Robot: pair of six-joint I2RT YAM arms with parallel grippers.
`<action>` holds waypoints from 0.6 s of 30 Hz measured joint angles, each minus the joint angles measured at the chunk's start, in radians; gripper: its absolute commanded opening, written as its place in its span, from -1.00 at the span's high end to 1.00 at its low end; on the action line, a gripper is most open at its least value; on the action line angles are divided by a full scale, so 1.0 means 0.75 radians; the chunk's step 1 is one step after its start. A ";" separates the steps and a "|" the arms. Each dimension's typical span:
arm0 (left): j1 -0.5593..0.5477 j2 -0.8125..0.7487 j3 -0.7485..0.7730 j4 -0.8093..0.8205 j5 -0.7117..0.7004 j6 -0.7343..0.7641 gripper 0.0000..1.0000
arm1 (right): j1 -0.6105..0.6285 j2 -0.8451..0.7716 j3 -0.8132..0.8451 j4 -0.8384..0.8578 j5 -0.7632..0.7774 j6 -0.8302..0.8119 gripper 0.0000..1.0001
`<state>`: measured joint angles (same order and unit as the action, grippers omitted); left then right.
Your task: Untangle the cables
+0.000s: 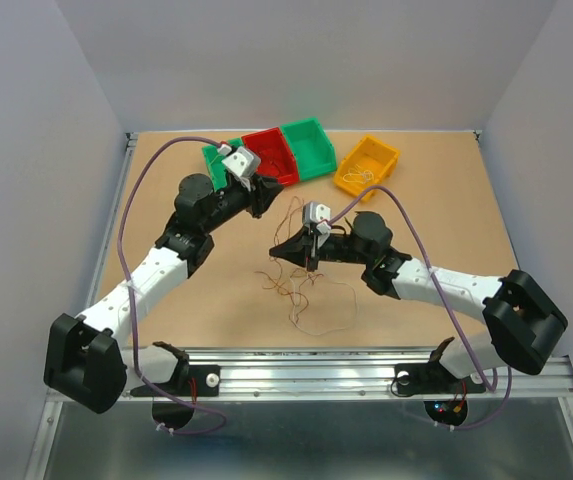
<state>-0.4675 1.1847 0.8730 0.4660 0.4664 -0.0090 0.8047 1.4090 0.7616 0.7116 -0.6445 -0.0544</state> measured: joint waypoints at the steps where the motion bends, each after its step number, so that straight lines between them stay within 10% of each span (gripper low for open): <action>1: 0.008 0.018 0.000 0.005 -0.021 0.006 0.30 | 0.000 0.000 0.000 0.000 -0.042 0.005 0.99; 7: 0.042 0.183 0.017 0.012 -0.115 0.055 0.24 | 0.003 -0.037 -0.002 -0.002 -0.146 0.011 0.99; 13: 0.100 0.267 0.022 -0.005 -0.084 0.059 -0.73 | 0.002 -0.149 -0.015 0.006 -0.126 0.035 0.99; 18: 0.190 0.096 -0.087 0.122 0.048 0.031 -0.98 | 0.002 -0.169 -0.017 0.005 -0.048 0.067 0.99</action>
<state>-0.3252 1.2568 0.8074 0.5575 0.5026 0.0139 0.8062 1.2823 0.7486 0.7155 -0.6804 -0.0044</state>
